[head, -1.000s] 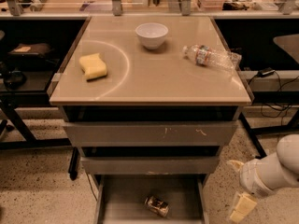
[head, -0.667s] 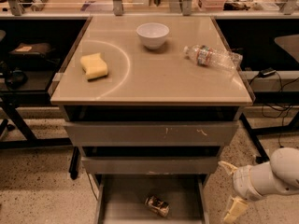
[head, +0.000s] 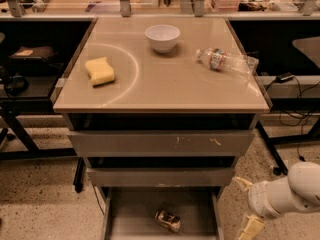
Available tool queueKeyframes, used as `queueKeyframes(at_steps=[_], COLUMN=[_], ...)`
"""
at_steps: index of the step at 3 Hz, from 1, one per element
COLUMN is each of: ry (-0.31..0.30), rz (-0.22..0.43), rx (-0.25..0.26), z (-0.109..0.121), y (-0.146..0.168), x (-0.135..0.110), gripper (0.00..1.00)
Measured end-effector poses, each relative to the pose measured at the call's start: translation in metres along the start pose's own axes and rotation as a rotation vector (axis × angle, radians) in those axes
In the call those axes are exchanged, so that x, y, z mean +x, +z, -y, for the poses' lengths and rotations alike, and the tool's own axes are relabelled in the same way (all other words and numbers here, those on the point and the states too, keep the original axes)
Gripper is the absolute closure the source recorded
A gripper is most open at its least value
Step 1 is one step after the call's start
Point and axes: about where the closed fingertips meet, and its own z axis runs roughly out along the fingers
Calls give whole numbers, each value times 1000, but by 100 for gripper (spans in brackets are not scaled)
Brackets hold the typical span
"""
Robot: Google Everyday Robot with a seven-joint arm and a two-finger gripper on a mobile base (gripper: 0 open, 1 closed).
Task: Pick orange can from bottom drawer and place on counter
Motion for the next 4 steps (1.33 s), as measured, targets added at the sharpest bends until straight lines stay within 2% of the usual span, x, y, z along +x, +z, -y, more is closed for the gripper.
queueKeyframes(at_steps=[1,2,3,4], ry=[36,68,66,71], rz=[45,135,220,268], rx=[-11,23,58,57], z=[-20,-28,-30,-30], y=[30,85,134,191], x=[16,38,48,54], gripper=[0,0,0,0])
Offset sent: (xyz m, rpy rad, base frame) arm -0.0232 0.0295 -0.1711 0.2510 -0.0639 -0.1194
